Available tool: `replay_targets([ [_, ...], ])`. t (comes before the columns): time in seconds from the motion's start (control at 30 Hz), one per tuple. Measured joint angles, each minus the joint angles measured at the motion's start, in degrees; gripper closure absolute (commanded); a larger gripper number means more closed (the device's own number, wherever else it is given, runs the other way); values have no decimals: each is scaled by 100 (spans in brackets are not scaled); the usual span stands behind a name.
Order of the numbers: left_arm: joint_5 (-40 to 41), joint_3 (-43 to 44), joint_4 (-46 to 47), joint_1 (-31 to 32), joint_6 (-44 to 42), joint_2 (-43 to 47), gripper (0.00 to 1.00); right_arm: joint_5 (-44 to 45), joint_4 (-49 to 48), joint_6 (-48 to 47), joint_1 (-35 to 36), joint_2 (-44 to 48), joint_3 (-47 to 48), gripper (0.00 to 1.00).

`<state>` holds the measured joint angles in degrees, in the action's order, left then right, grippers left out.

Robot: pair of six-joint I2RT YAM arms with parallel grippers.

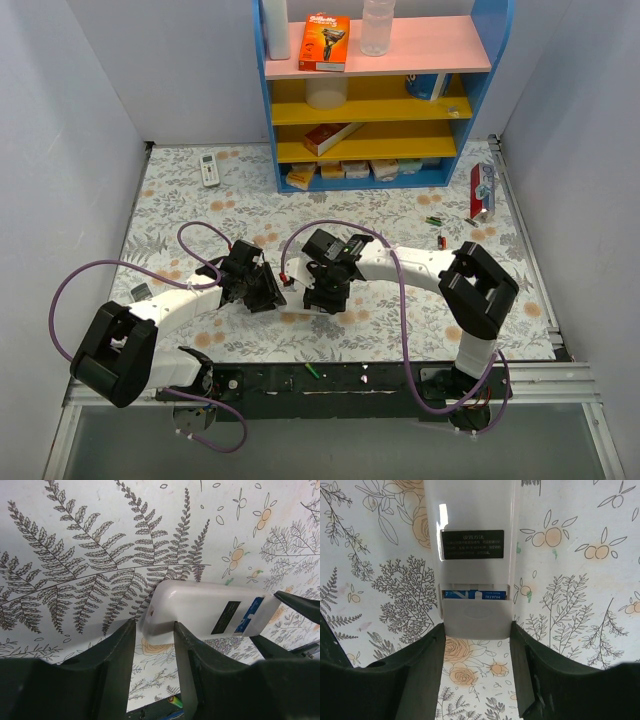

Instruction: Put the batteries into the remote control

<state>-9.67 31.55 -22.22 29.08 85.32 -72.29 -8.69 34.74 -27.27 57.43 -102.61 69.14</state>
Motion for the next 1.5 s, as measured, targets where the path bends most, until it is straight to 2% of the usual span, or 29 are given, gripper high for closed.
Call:
replay_targets([
  [0.97,2,0,17,0,-2,0,67,114,151,-164,116,-205,219,62],
  [1.5,-2,0,24,0,0,0,68,234,284,-254,192,-293,345,58],
])
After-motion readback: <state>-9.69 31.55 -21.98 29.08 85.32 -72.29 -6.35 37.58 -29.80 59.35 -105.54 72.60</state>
